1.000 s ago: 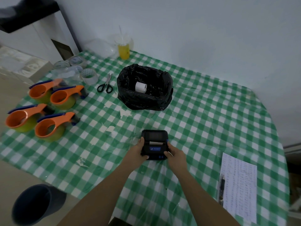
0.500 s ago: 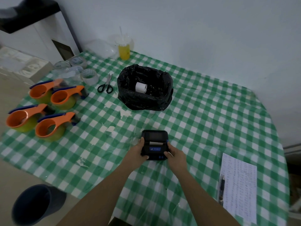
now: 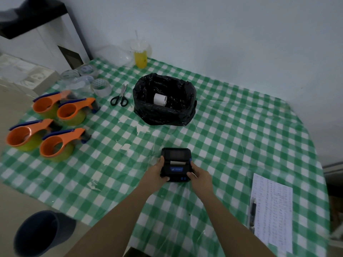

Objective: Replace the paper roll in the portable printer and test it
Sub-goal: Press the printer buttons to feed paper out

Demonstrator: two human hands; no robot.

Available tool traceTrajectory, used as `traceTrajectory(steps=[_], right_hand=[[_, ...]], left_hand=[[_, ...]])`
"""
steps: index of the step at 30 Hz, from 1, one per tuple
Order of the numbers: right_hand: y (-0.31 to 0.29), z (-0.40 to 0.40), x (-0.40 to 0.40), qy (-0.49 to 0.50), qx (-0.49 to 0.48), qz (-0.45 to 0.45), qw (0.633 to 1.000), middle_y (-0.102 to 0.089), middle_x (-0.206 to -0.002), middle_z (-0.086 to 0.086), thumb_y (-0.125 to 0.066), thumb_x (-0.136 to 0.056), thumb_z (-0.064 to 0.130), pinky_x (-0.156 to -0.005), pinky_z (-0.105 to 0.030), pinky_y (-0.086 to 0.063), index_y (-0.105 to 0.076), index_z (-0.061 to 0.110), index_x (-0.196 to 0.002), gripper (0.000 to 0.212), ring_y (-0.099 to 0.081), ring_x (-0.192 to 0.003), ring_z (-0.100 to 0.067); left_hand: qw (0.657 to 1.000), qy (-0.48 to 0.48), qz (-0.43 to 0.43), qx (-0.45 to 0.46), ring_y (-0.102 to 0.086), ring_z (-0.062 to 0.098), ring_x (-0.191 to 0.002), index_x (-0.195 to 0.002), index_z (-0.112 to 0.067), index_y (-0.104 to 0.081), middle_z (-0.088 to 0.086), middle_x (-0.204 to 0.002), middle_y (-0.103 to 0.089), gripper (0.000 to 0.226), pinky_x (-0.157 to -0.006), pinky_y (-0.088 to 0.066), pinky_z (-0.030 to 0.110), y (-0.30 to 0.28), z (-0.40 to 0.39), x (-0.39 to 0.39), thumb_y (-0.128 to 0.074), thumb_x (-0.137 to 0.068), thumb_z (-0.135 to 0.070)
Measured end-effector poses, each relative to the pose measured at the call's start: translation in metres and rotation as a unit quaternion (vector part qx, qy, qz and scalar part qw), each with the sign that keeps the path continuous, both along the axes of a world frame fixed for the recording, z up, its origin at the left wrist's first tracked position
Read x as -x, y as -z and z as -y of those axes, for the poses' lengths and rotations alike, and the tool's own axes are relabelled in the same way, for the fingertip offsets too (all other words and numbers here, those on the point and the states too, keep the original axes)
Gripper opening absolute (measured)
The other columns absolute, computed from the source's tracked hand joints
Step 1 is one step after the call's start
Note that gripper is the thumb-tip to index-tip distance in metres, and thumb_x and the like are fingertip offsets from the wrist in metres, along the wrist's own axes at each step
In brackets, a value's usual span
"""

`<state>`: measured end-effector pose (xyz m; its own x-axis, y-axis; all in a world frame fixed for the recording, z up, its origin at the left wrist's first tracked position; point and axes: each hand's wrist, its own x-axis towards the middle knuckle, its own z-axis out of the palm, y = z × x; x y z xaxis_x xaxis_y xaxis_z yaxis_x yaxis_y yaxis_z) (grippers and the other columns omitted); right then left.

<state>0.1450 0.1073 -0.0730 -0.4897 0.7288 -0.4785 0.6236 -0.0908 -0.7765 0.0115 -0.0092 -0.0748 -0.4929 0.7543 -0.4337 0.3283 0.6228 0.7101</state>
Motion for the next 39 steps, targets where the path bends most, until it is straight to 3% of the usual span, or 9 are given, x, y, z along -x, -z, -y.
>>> traceTrajectory(steps=[7, 13, 27, 35, 39], right_hand=[[0.0008, 0.0003, -0.0004, 0.000, -0.002, 0.000, 1.000, -0.056, -0.135, -0.009, -0.055, -0.089, 0.005, -0.105, -0.034, -0.043, -0.047, 0.017, -0.133, 0.046, -0.053, -0.123, -0.021], [0.0012, 0.0005, -0.0001, 0.002, -0.002, -0.002, 1.000, -0.056, -0.134, -0.009, -0.055, -0.089, 0.005, -0.106, -0.037, -0.043, -0.048, 0.016, -0.133, 0.046, -0.053, -0.123, -0.022], [0.0012, 0.0002, 0.0001, 0.002, 0.001, 0.004, 1.000, -0.056, -0.135, -0.010, -0.056, -0.089, 0.006, -0.105, -0.035, -0.043, -0.047, 0.016, -0.133, 0.046, -0.053, -0.123, -0.022], [0.0011, 0.0008, -0.0004, -0.002, 0.000, 0.005, 1.000, -0.055, -0.135, -0.009, -0.056, -0.089, 0.006, -0.106, -0.036, -0.042, -0.047, 0.016, -0.134, 0.046, -0.053, -0.124, -0.022], [0.0020, 0.0019, -0.0007, 0.001, 0.000, -0.002, 1.000, -0.056, -0.135, -0.009, -0.055, -0.090, 0.006, -0.107, -0.040, -0.042, -0.047, 0.016, -0.134, 0.046, -0.053, -0.124, -0.022]], left_hand=[[1.000, -0.004, 0.003, 0.002, -0.052, 0.026, -0.121, -0.147, -0.015, 0.003, 0.013, -0.140, -0.049, 0.087, -0.097, -0.046, 0.034, 0.0001, -0.0004, 0.0001, -0.060, -0.086, -0.010], [1.000, -0.006, 0.007, 0.000, -0.052, 0.025, -0.122, -0.146, -0.016, 0.004, 0.013, -0.140, -0.048, 0.086, -0.088, -0.041, 0.022, -0.0001, -0.0004, -0.0008, -0.058, -0.087, -0.009], [1.000, -0.011, 0.012, -0.003, -0.052, 0.026, -0.121, -0.146, -0.017, 0.003, 0.013, -0.140, -0.049, 0.087, -0.098, -0.046, 0.034, -0.0007, 0.0008, -0.0006, -0.059, -0.086, -0.009], [1.000, -0.014, 0.013, 0.002, -0.051, 0.025, -0.122, -0.146, -0.016, 0.002, 0.011, -0.141, -0.048, 0.084, -0.087, -0.040, 0.020, -0.0029, -0.0006, -0.0021, -0.058, -0.087, -0.009], [1.000, -0.013, 0.011, -0.001, -0.052, 0.026, -0.121, -0.146, -0.016, 0.003, 0.012, -0.140, -0.049, 0.086, -0.093, -0.045, 0.027, -0.0024, -0.0004, -0.0013, -0.058, -0.087, -0.009]])
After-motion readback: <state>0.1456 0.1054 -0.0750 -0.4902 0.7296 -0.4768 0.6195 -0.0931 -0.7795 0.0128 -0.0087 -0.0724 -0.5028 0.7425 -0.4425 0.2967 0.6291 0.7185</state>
